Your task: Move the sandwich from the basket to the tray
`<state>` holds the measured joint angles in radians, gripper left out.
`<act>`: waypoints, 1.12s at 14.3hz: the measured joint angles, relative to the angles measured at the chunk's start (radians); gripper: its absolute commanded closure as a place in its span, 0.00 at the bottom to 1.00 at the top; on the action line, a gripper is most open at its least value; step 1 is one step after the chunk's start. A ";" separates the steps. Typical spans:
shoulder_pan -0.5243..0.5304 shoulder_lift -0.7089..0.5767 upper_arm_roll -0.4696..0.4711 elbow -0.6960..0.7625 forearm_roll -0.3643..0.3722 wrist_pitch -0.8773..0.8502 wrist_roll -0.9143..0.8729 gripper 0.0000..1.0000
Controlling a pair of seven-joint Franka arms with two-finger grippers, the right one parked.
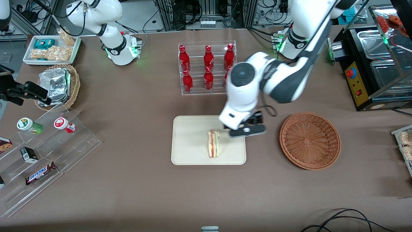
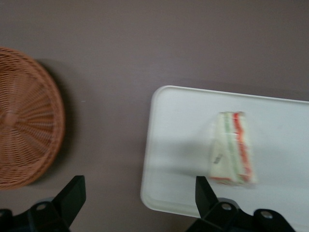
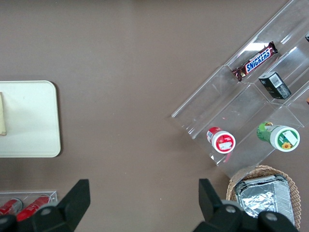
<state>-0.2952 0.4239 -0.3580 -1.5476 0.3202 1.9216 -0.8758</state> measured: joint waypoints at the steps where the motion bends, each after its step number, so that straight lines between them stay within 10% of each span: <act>1: 0.032 -0.026 0.002 -0.038 -0.011 0.002 0.001 0.00; 16: 0.314 -0.378 0.055 -0.328 -0.164 -0.078 0.408 0.00</act>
<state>0.0186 0.0463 -0.3031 -1.8756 0.1565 1.8439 -0.4674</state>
